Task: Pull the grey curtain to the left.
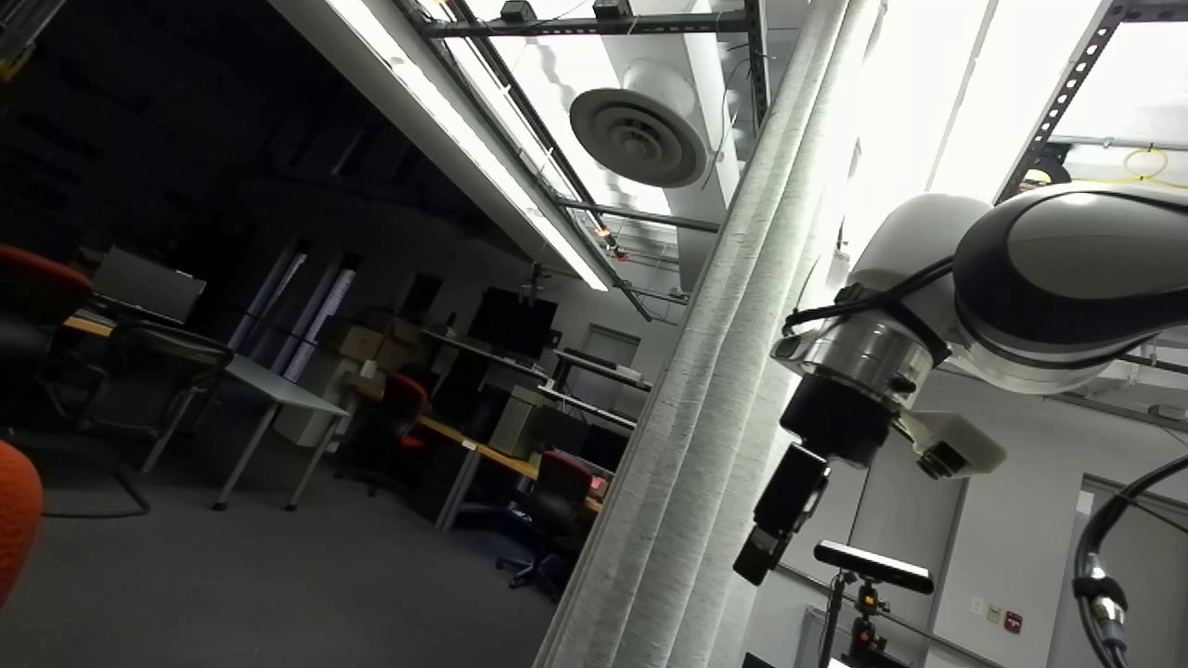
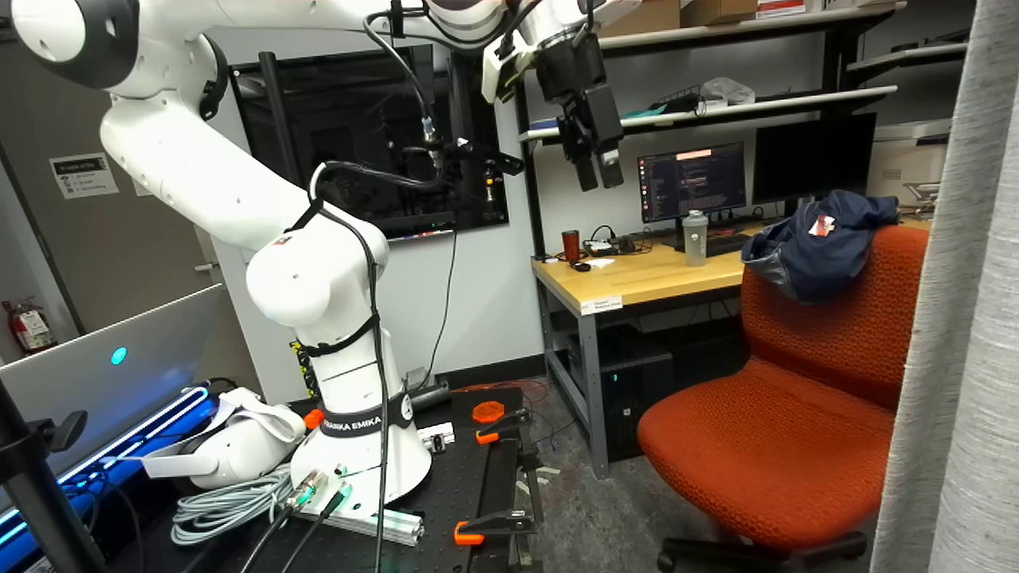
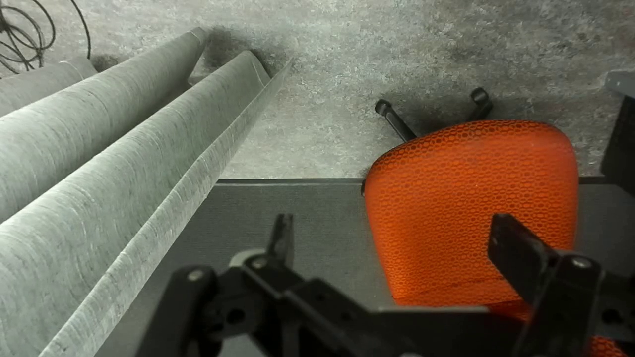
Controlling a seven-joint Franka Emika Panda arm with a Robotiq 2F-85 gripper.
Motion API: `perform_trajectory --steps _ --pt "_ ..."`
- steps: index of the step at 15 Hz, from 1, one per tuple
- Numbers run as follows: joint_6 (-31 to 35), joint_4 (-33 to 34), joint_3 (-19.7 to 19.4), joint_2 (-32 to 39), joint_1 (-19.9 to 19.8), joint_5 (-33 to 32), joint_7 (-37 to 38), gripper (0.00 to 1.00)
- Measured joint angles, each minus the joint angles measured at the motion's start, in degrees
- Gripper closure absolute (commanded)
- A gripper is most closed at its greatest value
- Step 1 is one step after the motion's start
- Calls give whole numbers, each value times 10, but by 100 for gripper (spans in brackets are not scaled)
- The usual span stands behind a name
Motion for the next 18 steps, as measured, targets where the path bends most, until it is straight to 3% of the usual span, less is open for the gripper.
perform_trajectory --steps 4,8,13,18 --pt "0 11 5 7 1 1 9 0" --pt "-2 135 35 86 1 3 66 0" --pt "-40 271 46 197 -3 2 115 0" --pt "-44 288 46 215 -3 2 117 0"
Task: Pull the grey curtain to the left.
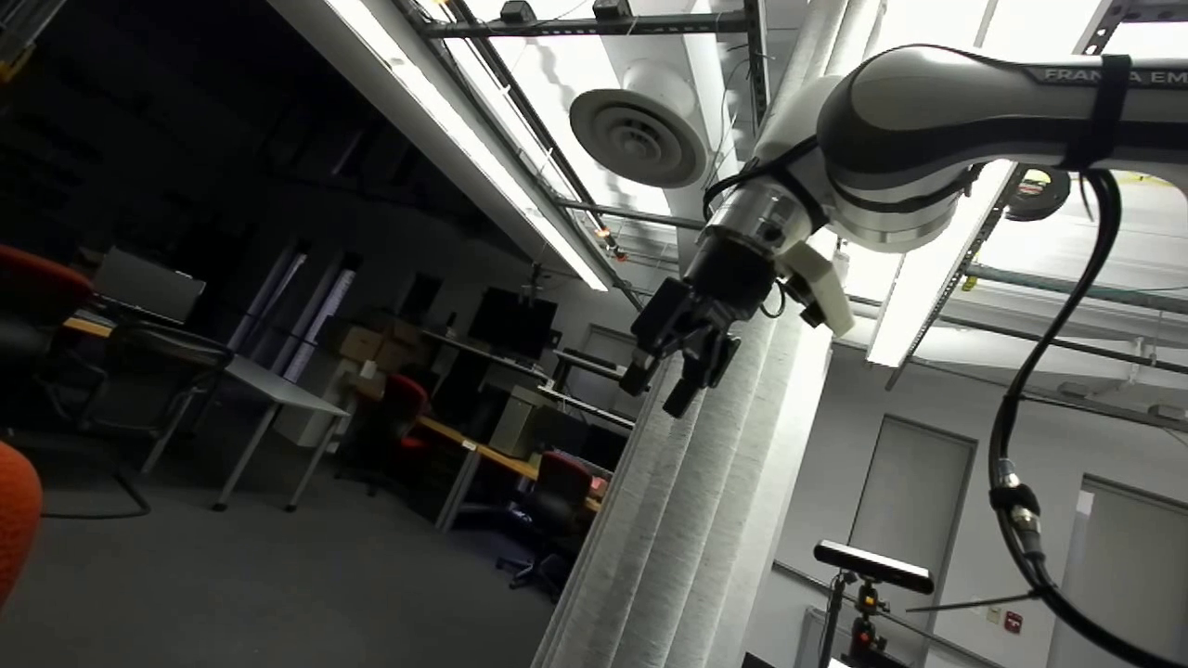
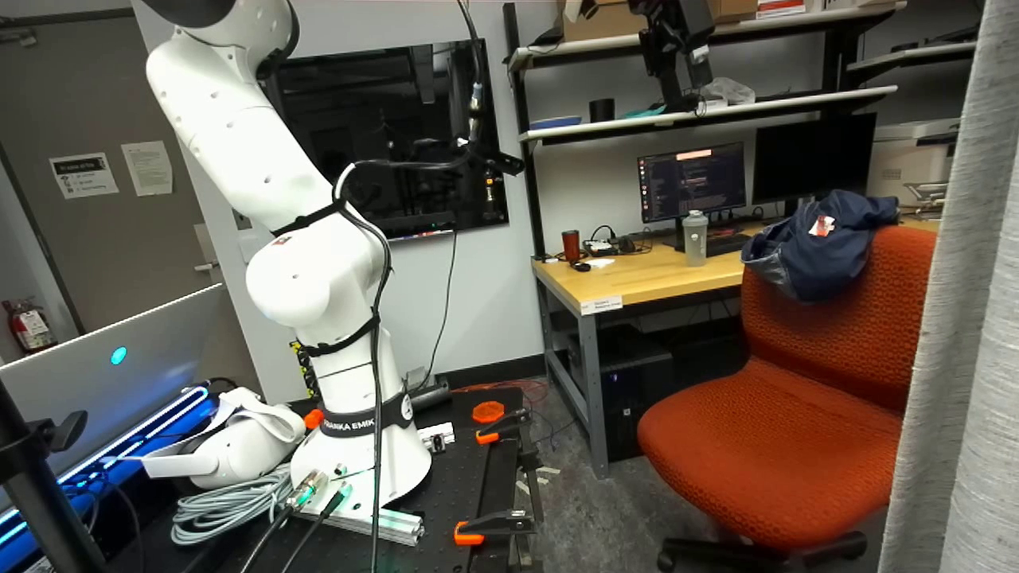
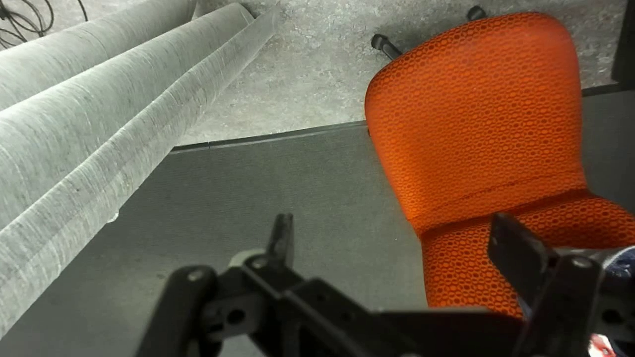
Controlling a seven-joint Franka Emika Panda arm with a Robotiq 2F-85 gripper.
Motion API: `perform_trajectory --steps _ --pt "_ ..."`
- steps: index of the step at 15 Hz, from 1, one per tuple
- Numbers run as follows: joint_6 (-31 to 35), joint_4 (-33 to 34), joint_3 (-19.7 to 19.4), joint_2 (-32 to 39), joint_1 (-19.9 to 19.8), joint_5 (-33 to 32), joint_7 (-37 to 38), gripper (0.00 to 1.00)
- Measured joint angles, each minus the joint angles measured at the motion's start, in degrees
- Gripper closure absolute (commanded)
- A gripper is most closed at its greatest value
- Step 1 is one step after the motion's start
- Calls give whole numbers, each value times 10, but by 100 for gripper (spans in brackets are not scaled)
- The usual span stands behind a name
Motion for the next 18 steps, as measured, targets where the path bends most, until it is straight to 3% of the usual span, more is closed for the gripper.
perform_trajectory --steps 7,18 --pt "0 -2 -10 1 -5 -4 1 0" --pt "29 26 -91 25 -85 -65 1 0"
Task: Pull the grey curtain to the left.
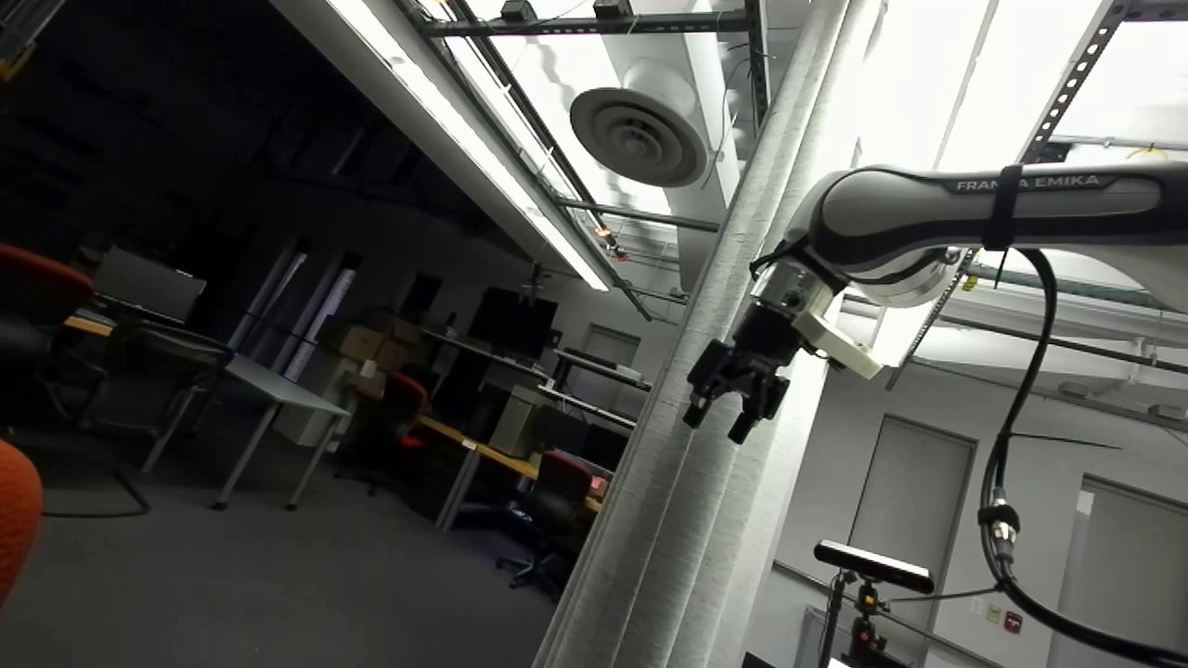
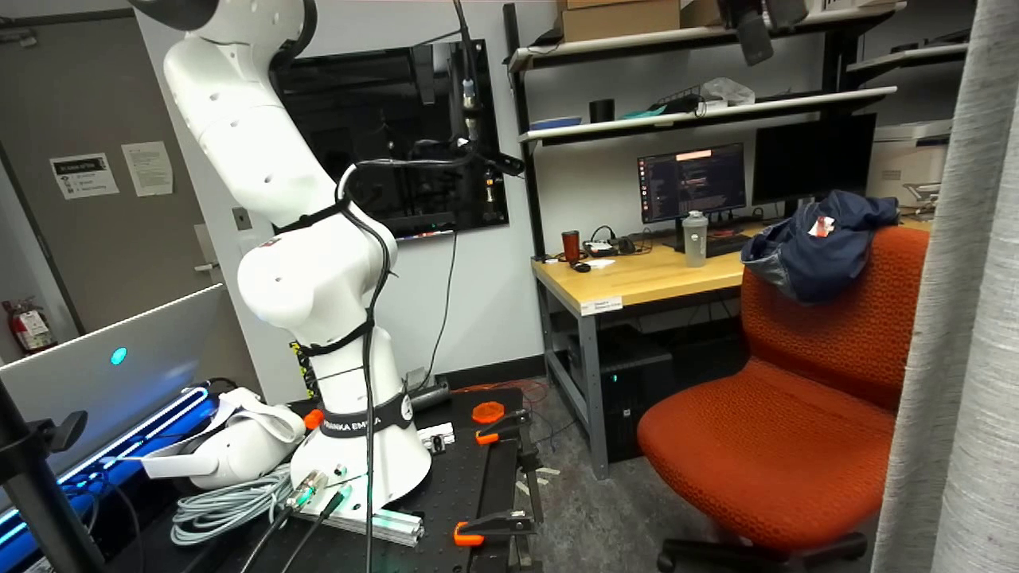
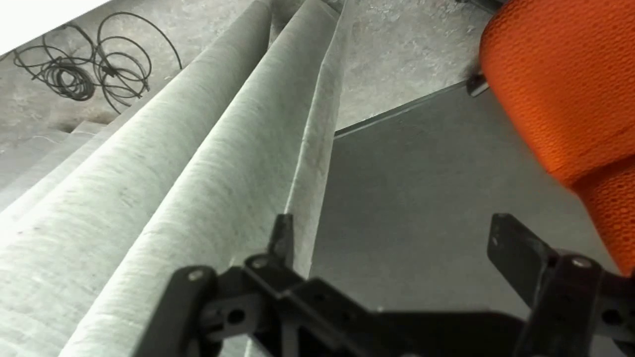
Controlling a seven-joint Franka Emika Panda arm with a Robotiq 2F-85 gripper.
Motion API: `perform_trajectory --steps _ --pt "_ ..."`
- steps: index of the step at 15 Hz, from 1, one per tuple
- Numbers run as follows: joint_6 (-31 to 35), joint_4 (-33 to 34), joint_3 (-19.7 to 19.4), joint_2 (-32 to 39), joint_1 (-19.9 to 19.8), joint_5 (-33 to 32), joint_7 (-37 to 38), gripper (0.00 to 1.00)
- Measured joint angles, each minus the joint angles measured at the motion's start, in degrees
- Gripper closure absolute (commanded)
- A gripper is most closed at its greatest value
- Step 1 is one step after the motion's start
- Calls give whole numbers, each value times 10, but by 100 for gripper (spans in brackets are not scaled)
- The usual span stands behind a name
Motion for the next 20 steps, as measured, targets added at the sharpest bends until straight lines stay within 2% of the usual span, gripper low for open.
perform_trajectory --steps 8,19,20 --pt "157 34 -16 49 -34 -46 40 0" --pt "348 93 -14 109 -41 -105 143 0" --pt "361 103 -14 119 -41 -113 153 25"
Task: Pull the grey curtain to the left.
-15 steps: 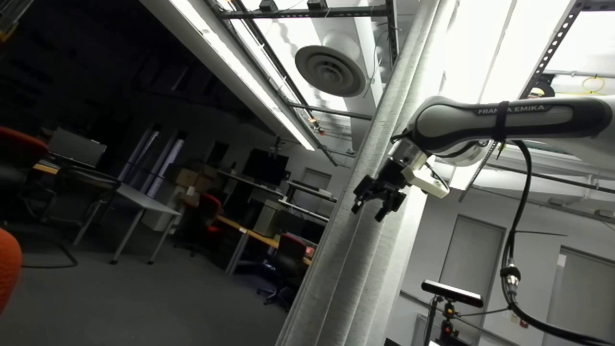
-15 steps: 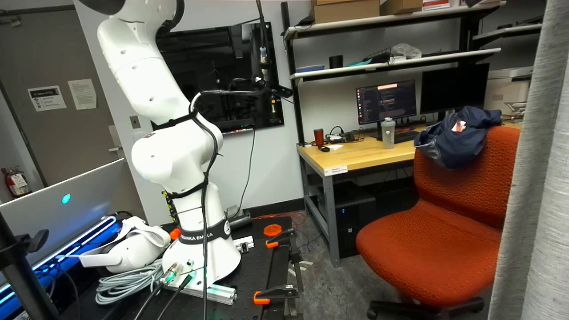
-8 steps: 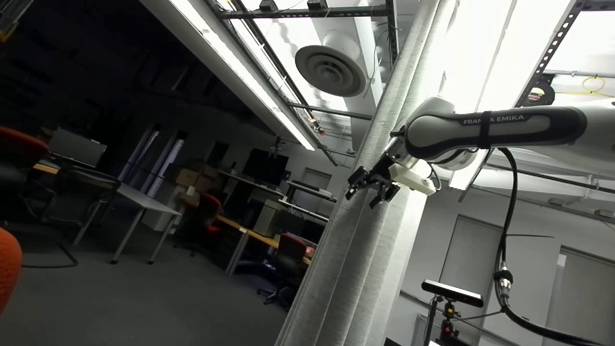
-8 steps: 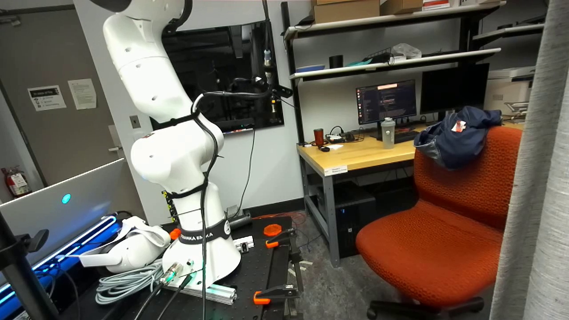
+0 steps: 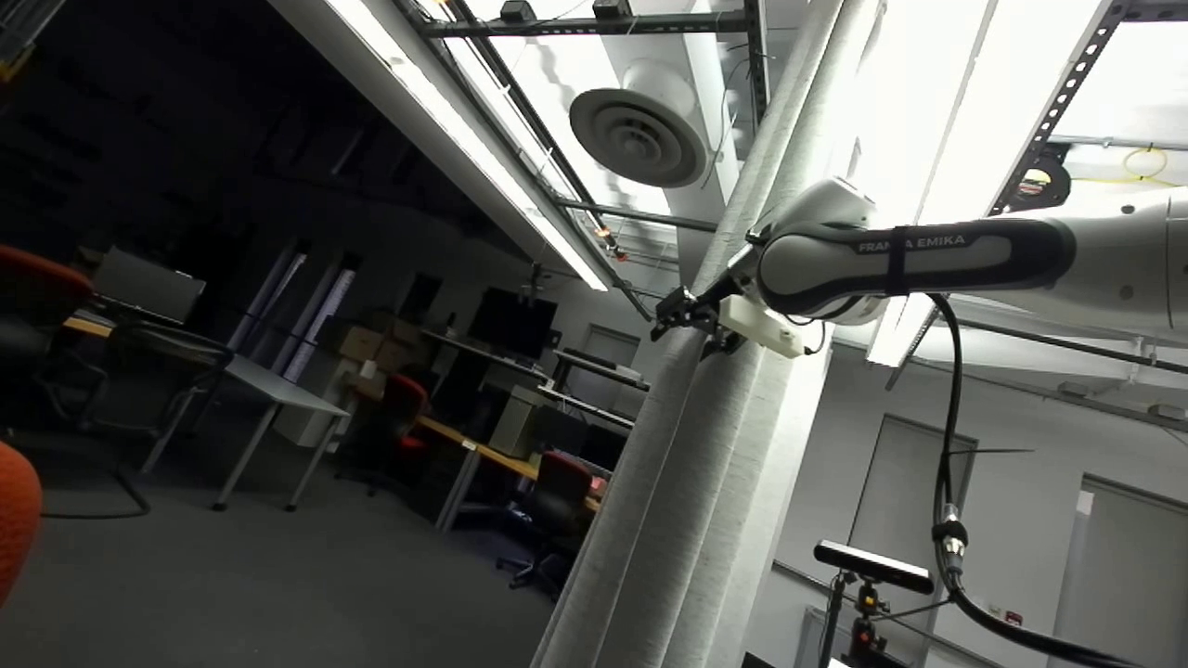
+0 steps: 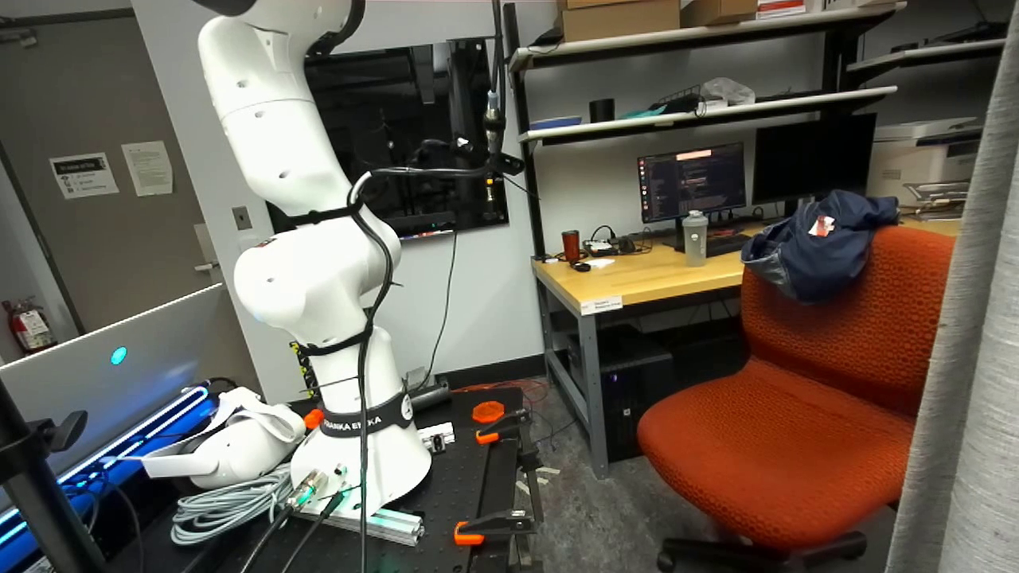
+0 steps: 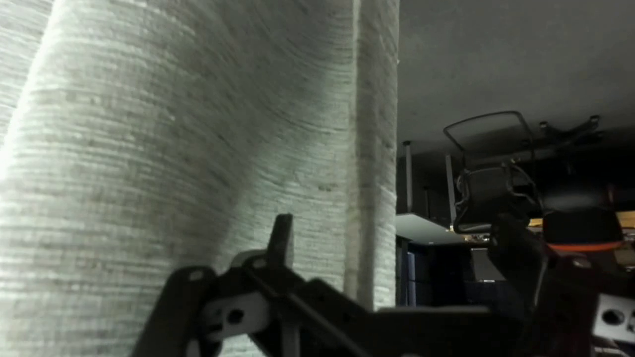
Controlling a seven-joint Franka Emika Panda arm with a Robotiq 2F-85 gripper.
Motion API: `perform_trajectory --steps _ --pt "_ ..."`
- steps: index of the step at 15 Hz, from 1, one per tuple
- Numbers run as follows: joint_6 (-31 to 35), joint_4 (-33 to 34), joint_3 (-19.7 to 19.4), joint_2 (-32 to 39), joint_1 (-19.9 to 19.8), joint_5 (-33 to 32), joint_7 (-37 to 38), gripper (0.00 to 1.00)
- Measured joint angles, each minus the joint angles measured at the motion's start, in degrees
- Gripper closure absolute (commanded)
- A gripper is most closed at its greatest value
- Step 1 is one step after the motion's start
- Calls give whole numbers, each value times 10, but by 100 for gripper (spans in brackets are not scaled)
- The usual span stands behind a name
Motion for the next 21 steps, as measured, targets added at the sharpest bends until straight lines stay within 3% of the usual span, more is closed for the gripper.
perform_trajectory --steps 1,9,11,16,21 --pt "10 11 0 10 0 -8 10 26" --pt "37 73 4 70 0 -85 94 89" --pt "37 78 11 72 3 -108 119 100" --pt "35 76 48 65 23 -189 216 99" --pt "34 50 125 30 71 -266 309 99"
